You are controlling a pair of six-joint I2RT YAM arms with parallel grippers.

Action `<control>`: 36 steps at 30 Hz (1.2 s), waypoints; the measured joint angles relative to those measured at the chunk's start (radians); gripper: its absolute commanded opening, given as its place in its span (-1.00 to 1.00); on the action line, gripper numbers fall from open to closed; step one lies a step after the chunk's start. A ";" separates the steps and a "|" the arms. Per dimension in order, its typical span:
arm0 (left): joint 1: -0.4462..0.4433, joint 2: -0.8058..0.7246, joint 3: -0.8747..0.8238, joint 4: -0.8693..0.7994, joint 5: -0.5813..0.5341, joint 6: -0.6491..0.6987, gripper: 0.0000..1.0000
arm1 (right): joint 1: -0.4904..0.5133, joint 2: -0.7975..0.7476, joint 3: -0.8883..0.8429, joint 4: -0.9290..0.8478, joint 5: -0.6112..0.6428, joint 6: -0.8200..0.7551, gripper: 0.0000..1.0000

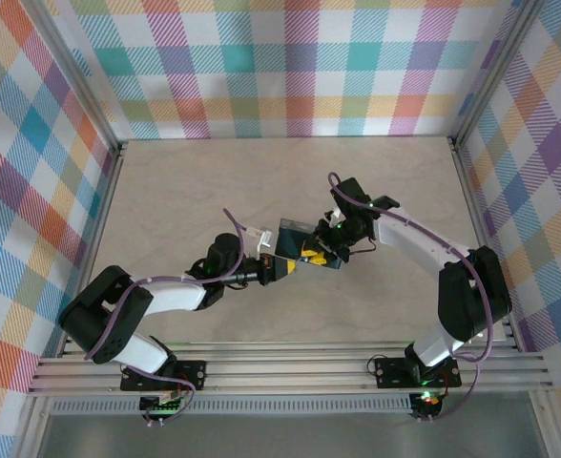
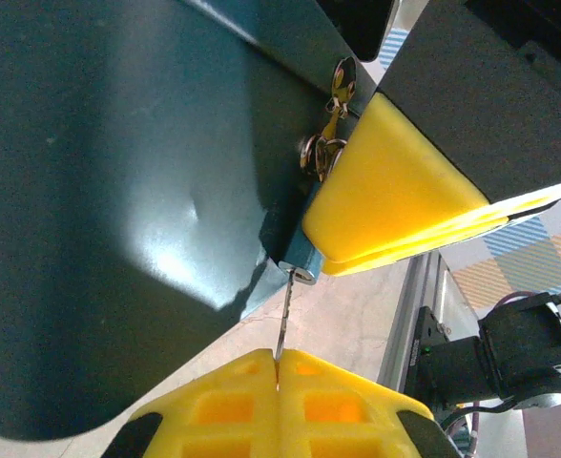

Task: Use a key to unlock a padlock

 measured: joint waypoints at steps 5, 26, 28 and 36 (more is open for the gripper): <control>0.000 0.020 0.017 -0.001 0.010 0.000 -1.00 | -0.003 -0.004 -0.006 0.003 0.000 0.000 -1.00; -0.002 0.020 0.021 0.002 0.026 0.000 -1.00 | -0.006 -0.017 -0.025 0.022 0.007 0.027 -1.00; -0.002 0.020 0.021 0.002 0.026 0.000 -1.00 | -0.006 -0.016 -0.025 0.022 0.007 0.027 -1.00; -0.002 0.028 0.021 0.010 0.026 -0.002 -1.00 | -0.006 -0.016 -0.025 0.022 0.006 0.029 -1.00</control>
